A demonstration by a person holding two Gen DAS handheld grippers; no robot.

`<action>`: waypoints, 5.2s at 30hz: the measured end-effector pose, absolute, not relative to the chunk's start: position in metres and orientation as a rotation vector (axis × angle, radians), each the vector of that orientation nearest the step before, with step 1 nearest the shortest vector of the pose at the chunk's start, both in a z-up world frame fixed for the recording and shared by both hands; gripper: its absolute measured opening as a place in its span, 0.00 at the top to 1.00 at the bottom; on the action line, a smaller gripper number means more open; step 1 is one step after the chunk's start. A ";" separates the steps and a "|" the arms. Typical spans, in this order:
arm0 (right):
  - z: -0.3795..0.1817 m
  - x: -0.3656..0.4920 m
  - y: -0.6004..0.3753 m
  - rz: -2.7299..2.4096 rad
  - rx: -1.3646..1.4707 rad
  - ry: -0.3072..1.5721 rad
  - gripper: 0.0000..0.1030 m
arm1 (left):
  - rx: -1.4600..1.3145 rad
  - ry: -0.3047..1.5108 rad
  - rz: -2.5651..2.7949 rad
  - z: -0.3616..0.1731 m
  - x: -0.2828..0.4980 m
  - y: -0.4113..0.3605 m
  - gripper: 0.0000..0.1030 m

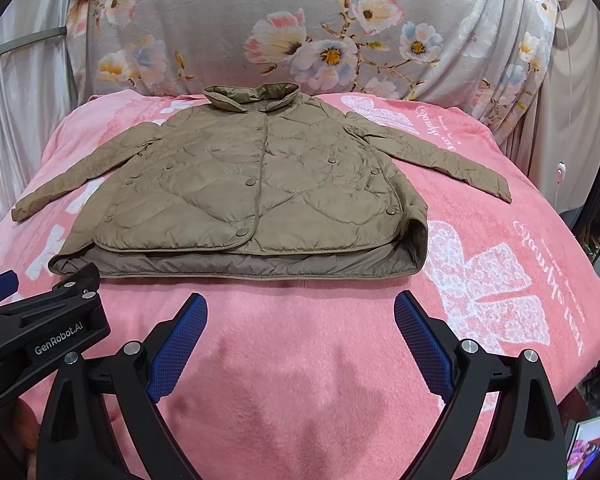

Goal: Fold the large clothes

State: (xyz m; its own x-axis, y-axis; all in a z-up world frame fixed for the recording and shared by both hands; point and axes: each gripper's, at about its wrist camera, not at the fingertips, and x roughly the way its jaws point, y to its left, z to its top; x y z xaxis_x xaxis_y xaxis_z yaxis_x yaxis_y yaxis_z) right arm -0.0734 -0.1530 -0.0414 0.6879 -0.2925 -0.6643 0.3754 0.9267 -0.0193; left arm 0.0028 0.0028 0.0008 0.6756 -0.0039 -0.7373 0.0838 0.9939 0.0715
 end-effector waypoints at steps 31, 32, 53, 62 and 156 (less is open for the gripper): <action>-0.044 -0.070 -0.149 -0.374 0.126 0.728 0.10 | 0.095 0.829 -0.049 0.001 0.005 0.011 0.05; -0.044 -0.070 -0.149 -0.374 0.125 0.727 0.10 | 0.095 0.830 -0.049 0.001 0.005 0.012 0.05; -0.048 -0.069 -0.146 -0.374 0.125 0.730 0.10 | 0.094 0.830 -0.049 0.000 0.004 0.012 0.05; -0.050 -0.069 -0.145 -0.374 0.125 0.732 0.10 | 0.094 0.831 -0.049 0.000 0.004 0.013 0.05; -0.021 0.318 -0.244 0.091 0.226 0.702 0.95 | 0.217 0.824 0.121 -0.036 0.294 -0.056 0.05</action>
